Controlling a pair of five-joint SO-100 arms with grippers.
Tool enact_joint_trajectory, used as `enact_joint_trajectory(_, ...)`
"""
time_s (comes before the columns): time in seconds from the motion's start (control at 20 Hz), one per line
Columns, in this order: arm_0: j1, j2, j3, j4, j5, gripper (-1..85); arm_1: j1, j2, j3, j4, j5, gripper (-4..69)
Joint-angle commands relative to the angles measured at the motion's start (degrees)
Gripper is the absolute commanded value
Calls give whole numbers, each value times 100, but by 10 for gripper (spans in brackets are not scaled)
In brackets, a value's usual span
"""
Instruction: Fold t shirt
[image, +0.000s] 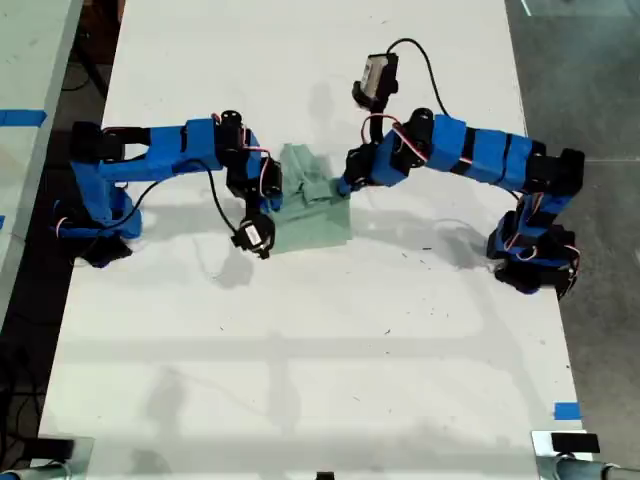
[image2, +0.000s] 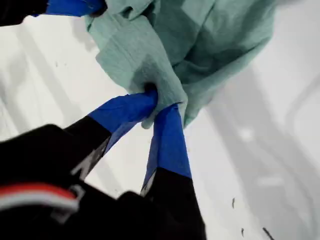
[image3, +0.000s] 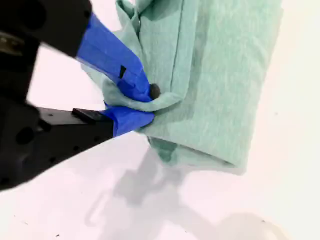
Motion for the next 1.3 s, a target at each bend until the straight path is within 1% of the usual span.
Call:
enact_joint_trajectory(0.0, -694, -53, -62, 0, 281, 0, 712, 202, 527, -861, -466, 7)
enact_joint_trajectory(0.05, -958, -281, -70, -53, 387, 0, 896, 0, 694, -1187, -589, 7)
enact_joint_trajectory(0.15, -1389, -905, -158, -141, 598, 0, 1125, -624, 642, -1582, -791, 7)
enact_joint_trajectory(0.2, -1521, -1310, -281, -149, 703, 22, 1195, -993, 510, -1679, -853, 7)
enact_joint_trajectory(0.25, -1600, -1705, -431, -149, 817, 85, 1222, -1354, 325, -1714, -905, 7)
enact_joint_trajectory(0.3, -1635, -2030, -536, -114, 853, 120, 1230, -1688, 97, -1608, -888, 37)
enact_joint_trajectory(0.35, -1661, -2232, -563, -88, 870, 132, 1222, -1854, -18, -1564, -940, 193)
enact_joint_trajectory(0.4, -1661, -2285, -563, -70, 958, 138, 1222, -1881, -35, -1538, -914, 220)
enact_joint_trajectory(0.45, -1661, -2232, -589, -35, 1107, 210, 1257, -1828, -44, -1424, -879, 232)
enact_joint_trajectory(0.5, -1644, -2074, -650, 79, 1187, 213, 1283, -1705, -79, -1283, -870, 236)
enact_joint_trajectory(0.6, -1608, -1380, -580, 141, 1222, 176, 1301, -1187, -97, -993, -888, 218)
enact_joint_trajectory(0.75, -1459, 211, -176, 149, 1055, 128, 1222, -35, -70, -325, -870, 190)
enact_joint_trajectory(0.8, -1380, 817, -9, 149, 976, 112, 1178, 422, 70, -141, -826, 187)
enact_joint_trajectory(0.85, -1292, 1441, 158, 149, 896, 70, 1143, 914, 281, 18, -765, 187)
enact_joint_trajectory(0.95, -1011, 2663, 501, 149, 791, 44, 1002, 2030, 923, 316, -606, 184)
enact_joint_trajectory(1.0, -791, 3296, 765, 141, 650, 35, 879, 2812, 1538, 334, -536, 171)
enact_joint_trajectory(1.1, -448, 4526, 1538, 88, 281, 21, 729, 4816, 3261, -9, -439, 123)
enact_joint_trajectory(1.15, -264, 5106, 2057, 9, 44, 1, 598, 5889, 4096, -88, -334, 83)
enact_joint_trajectory(1.2, 62, 5730, 2707, -272, -246, 1, 387, 6908, 4852, -123, -193, 13)
enact_joint_trajectory(1.25, 439, 6319, 3498, -694, -501, 1, 123, 7919, 5590, -202, -18, 12)
